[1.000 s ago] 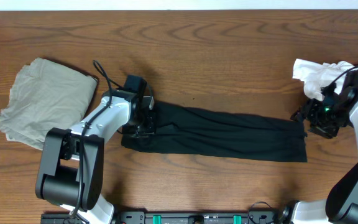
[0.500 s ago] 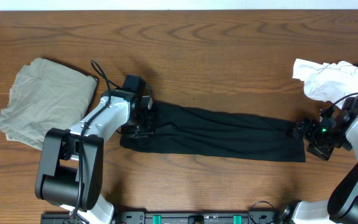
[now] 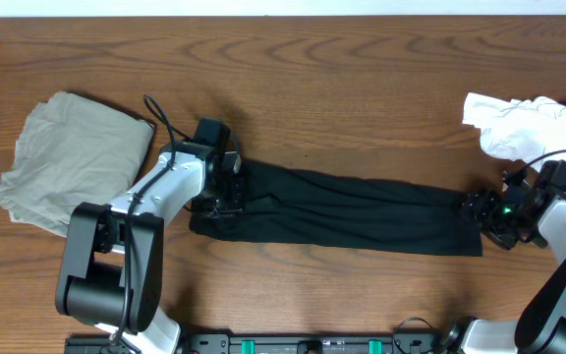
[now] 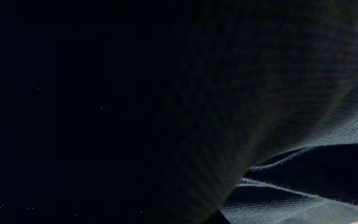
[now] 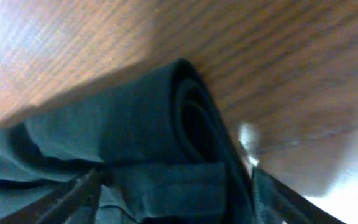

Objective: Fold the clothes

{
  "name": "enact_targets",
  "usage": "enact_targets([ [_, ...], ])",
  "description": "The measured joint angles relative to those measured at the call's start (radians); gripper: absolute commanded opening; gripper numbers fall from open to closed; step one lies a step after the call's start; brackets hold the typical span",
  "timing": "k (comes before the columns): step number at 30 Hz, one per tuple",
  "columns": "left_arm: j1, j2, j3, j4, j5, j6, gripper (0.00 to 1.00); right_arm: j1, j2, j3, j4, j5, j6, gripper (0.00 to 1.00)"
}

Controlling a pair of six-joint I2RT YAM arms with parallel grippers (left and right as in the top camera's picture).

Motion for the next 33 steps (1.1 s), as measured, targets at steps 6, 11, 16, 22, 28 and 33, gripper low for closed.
enact_targets([
  [6, 0.001, -0.006, 0.0, -0.013, -0.011, 0.0, 0.06, 0.0, 0.009, -0.031, 0.0, -0.049, -0.003, 0.2],
  [11, 0.006, -0.042, 0.0, -0.072, -0.051, -0.003, 0.06, 0.0, 0.019, -0.04, 0.006, -0.065, 0.007, 0.01],
  [16, 0.012, -0.192, 0.0, -0.126, -0.075, -0.003, 0.06, 0.0, 0.02, -0.038, 0.026, -0.065, 0.04, 0.01],
  [22, 0.012, -0.381, 0.002, -0.183, -0.079, -0.003, 0.07, -0.022, 0.032, 0.083, -0.113, -0.001, 0.068, 0.01],
  [28, 0.012, -0.458, 0.002, -0.187, -0.08, -0.003, 0.08, -0.023, 0.009, 0.248, -0.261, 0.043, 0.077, 0.01],
  [33, 0.012, -0.459, 0.002, -0.187, -0.094, -0.003, 0.08, 0.024, -0.076, 0.325, -0.384, 0.092, 0.082, 0.01],
])
